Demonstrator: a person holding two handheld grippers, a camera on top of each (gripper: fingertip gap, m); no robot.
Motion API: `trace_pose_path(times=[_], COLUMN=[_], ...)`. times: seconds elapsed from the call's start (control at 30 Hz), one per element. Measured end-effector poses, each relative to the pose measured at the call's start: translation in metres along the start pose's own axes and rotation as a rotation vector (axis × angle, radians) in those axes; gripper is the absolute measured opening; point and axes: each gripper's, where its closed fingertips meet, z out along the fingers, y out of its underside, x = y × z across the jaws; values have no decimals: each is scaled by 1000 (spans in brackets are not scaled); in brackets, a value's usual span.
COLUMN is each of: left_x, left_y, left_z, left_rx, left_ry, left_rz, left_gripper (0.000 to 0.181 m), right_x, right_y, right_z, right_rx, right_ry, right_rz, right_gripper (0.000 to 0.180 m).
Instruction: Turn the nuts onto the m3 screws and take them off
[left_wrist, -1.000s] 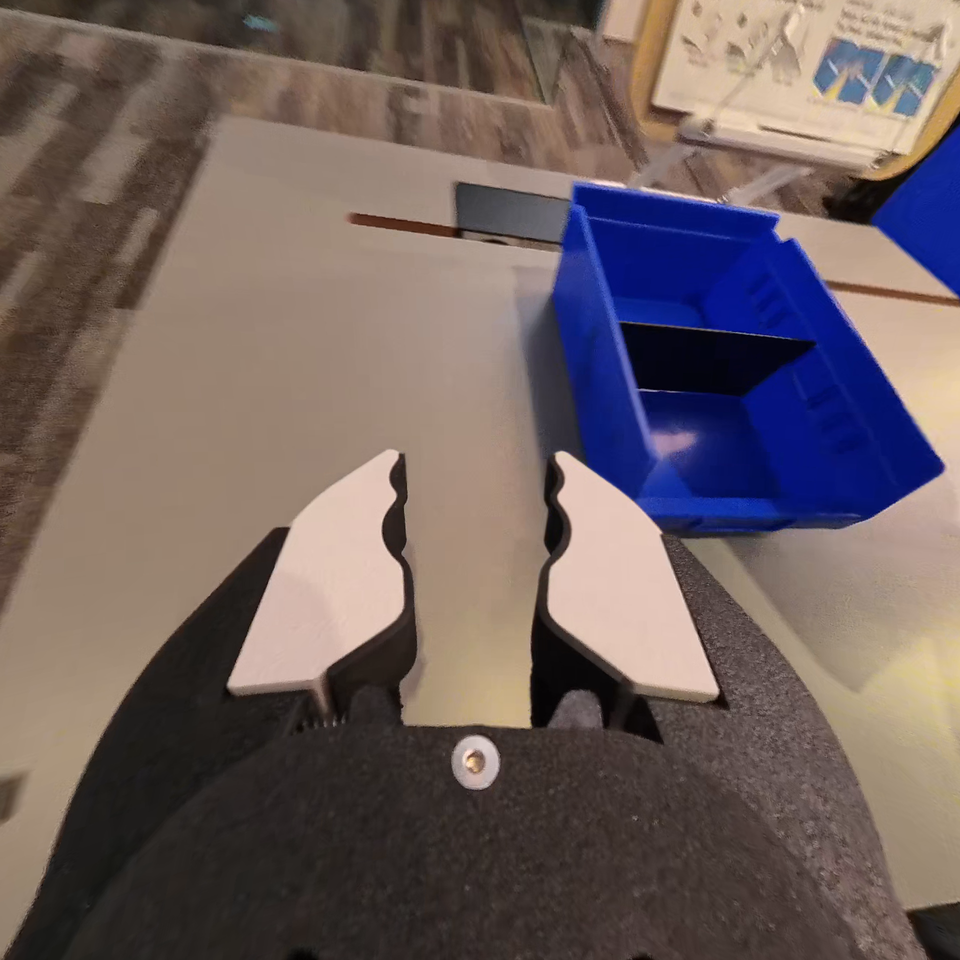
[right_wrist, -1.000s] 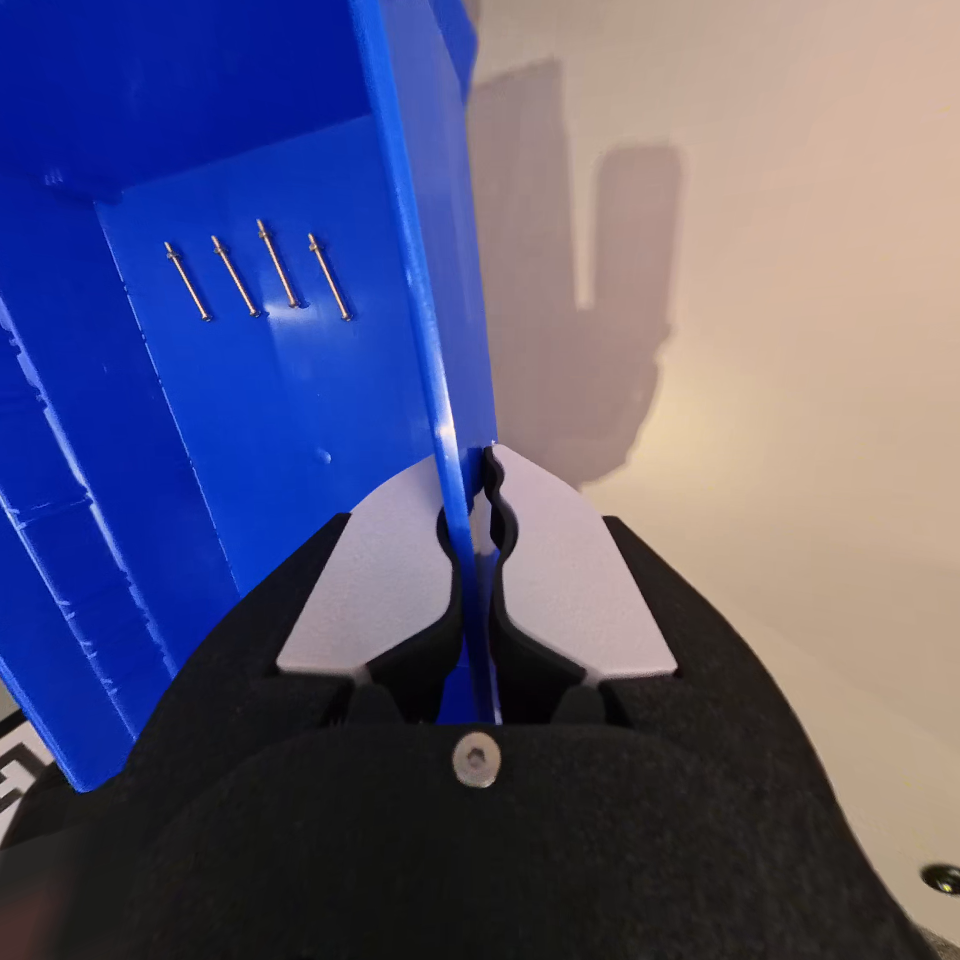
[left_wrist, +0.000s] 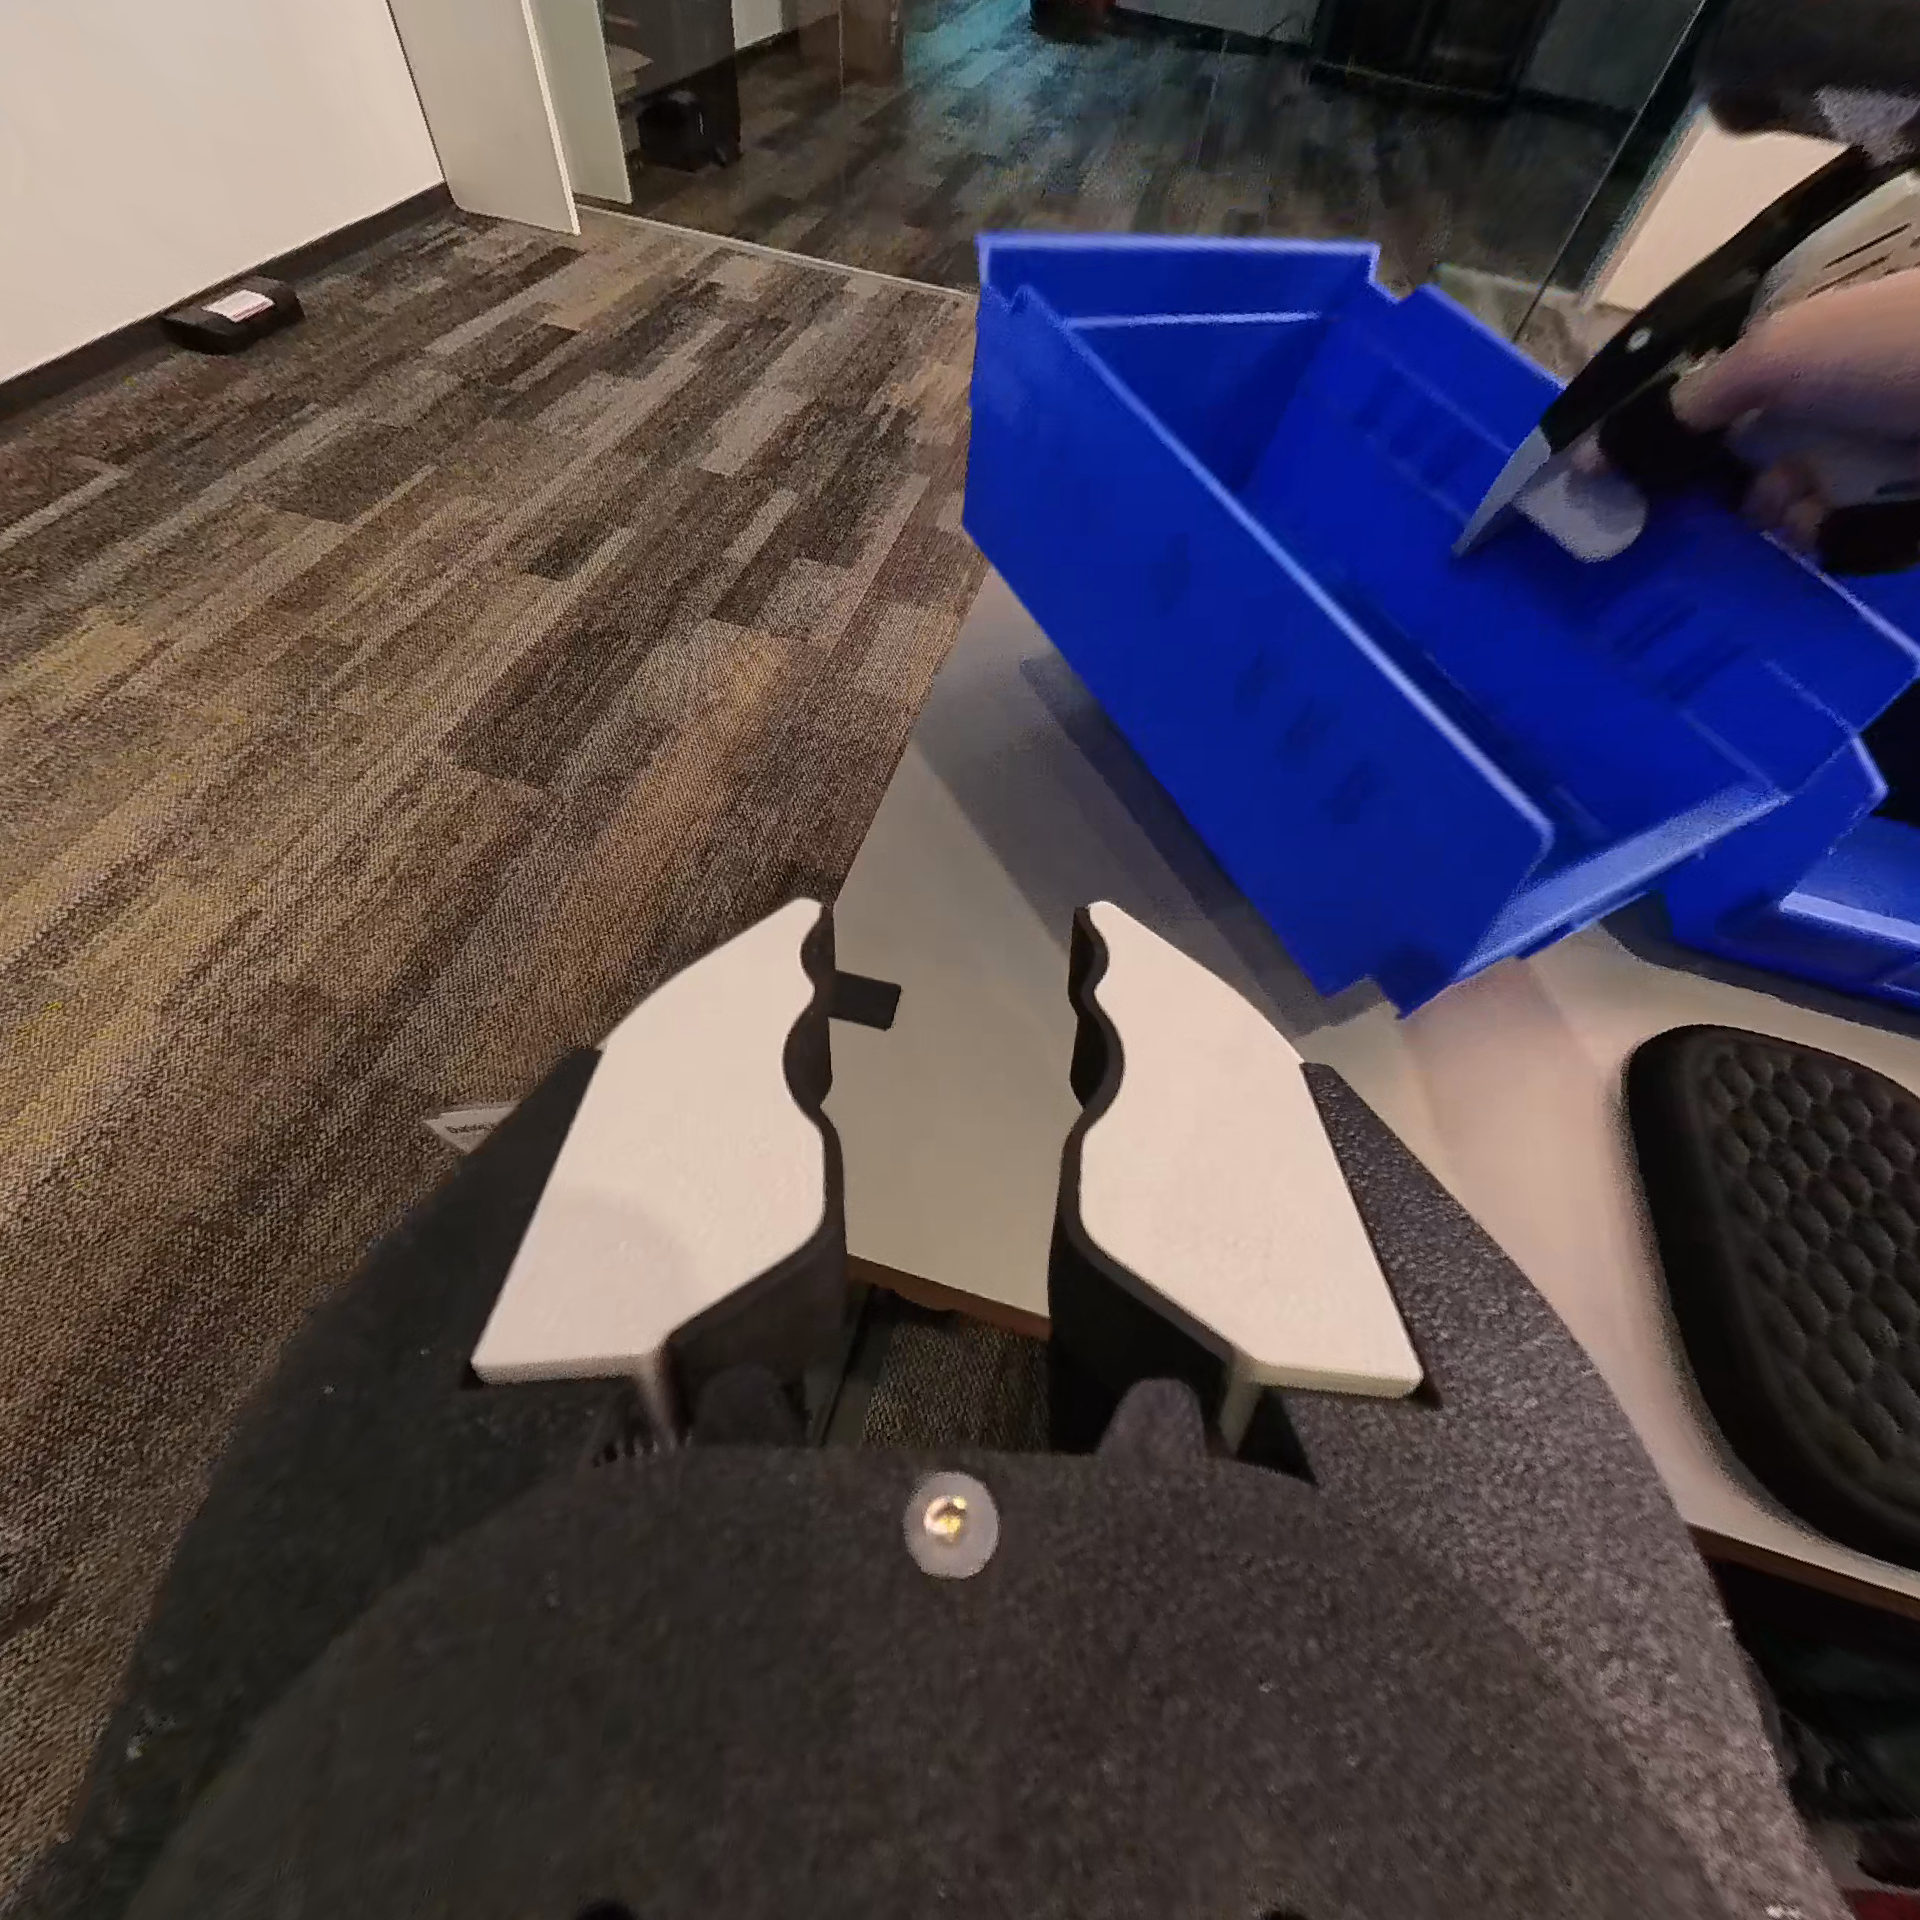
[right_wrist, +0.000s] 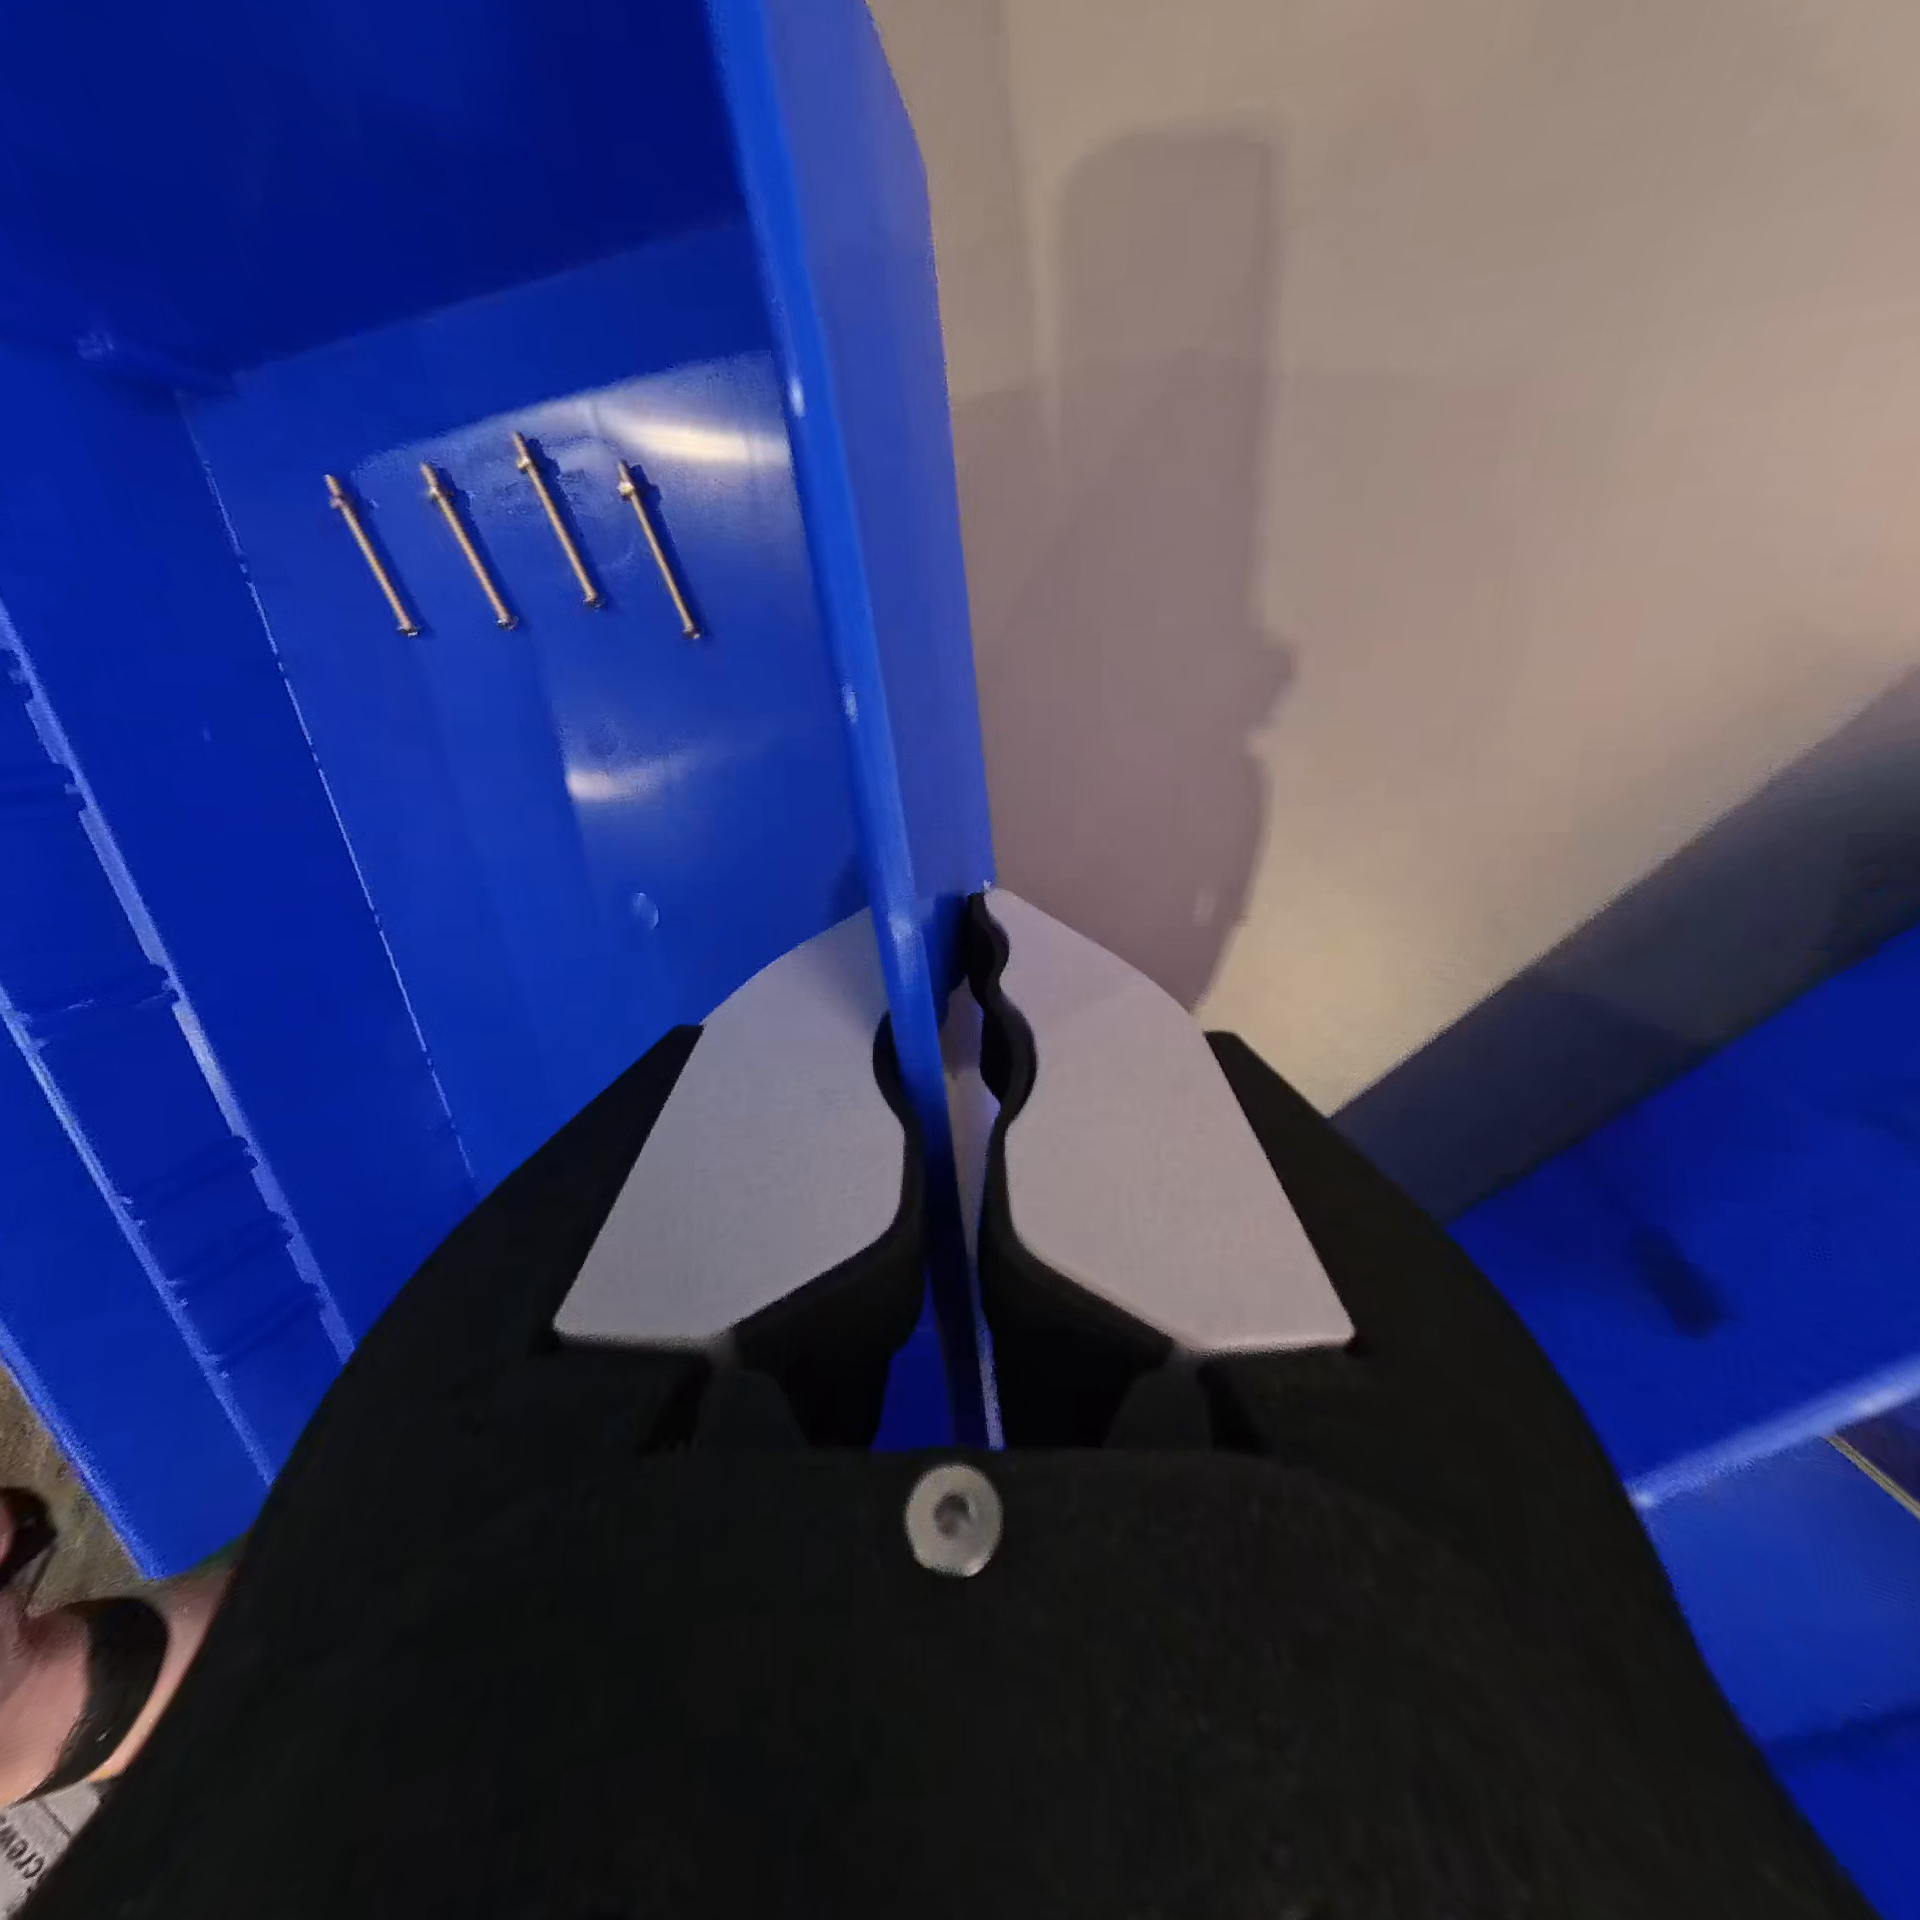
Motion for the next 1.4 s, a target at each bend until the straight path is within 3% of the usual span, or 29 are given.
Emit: trace_pose_path(times=[0.27, 0.43, 0.53, 0.7, 0.9, 1.1, 1.4], left_x=[7, 22, 34, 75, 110, 111, 82], left_y=[6, 4, 1, -7, 11, 47, 48], left_z=[11, 18, 25, 55, 107, 132, 154], left_rx=[-22, -23, -28, -80, -277, -467, -581], left_ry=[19, 56, 84, 175, 175, 37, -5], left_rz=[1, -1, -21, -16, 6, 140, 174], left_gripper=[43, 45, 54, 59, 58, 56, 23], right_x=[18, 16, 14, 17, 40, 128, 206], right_y=[21, 21, 9, -6, -12, 43, 135], right_z=[41, 42, 32, -17, -123, -199, -250], right_rx=[-69, -55, 46, 147, 375, 427, 502], right_ry=[34, 7, -34, 60, 148, 249, 244], right_rz=[12, 10, 37, -126, -283, -279, -279], right_gripper=[6, 8, 15, 27, 35, 36, 33])
